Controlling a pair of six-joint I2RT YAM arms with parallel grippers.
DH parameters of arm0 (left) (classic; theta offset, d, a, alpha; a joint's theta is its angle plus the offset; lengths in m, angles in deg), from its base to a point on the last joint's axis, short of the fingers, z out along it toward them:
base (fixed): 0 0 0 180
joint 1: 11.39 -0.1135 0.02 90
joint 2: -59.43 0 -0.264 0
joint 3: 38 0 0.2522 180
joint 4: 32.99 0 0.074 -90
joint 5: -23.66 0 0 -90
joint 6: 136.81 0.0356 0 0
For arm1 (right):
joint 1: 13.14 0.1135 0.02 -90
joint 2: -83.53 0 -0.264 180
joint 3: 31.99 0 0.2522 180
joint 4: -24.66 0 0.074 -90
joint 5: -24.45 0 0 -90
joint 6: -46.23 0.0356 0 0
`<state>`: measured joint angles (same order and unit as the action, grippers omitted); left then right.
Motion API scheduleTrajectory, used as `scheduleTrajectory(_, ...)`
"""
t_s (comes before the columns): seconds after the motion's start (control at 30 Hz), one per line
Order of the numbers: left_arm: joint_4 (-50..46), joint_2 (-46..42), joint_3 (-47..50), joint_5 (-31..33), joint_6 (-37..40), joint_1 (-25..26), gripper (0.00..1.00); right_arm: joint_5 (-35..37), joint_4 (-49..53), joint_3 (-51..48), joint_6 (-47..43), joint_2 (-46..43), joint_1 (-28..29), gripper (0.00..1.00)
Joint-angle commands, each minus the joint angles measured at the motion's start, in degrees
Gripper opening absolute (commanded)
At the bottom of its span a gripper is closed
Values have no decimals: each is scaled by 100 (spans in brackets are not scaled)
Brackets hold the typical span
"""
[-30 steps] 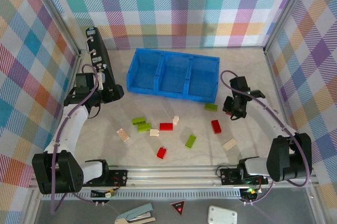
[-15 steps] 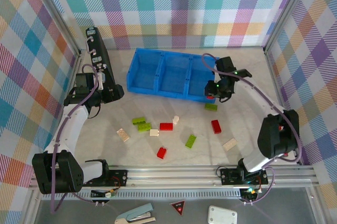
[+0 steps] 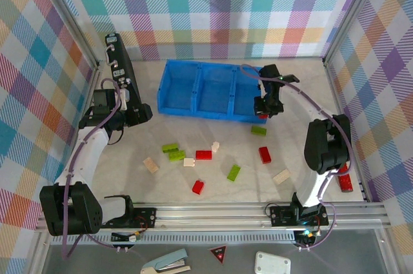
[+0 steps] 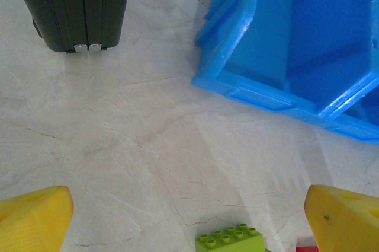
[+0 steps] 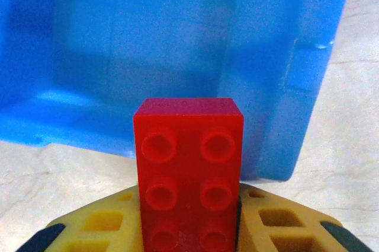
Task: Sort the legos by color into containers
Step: Rotate the container at the top-center of the table, then place the lego in the container.
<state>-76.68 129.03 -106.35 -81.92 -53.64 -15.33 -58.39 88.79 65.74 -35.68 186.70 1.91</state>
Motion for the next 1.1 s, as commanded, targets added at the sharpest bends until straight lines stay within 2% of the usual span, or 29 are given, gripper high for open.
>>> scheduleTrajectory(0.0, -64, -16, -123, -90, 15, -106, 100, 579, 239, 296, -288, 119, -211, 23)
scheduleTrajectory(0.2, -81, -8, -140, -98, 16, -105, 100, 647, 357, 755, -320, 404, -389, 22)
scheduleTrajectory(0.37, -93, 32, -140, -121, 15, -106, 100, -86, 330, 1112, -173, 512, -364, 22)
scheduleTrajectory(0.53, -107, 64, -151, -113, 25, -106, 100, -378, 330, 1529, -107, 903, -314, 22)
scheduleTrajectory(1.07, -109, 147, -166, -125, 33, -104, 100, -204, 509, 3547, -287, 2929, -257, 23)
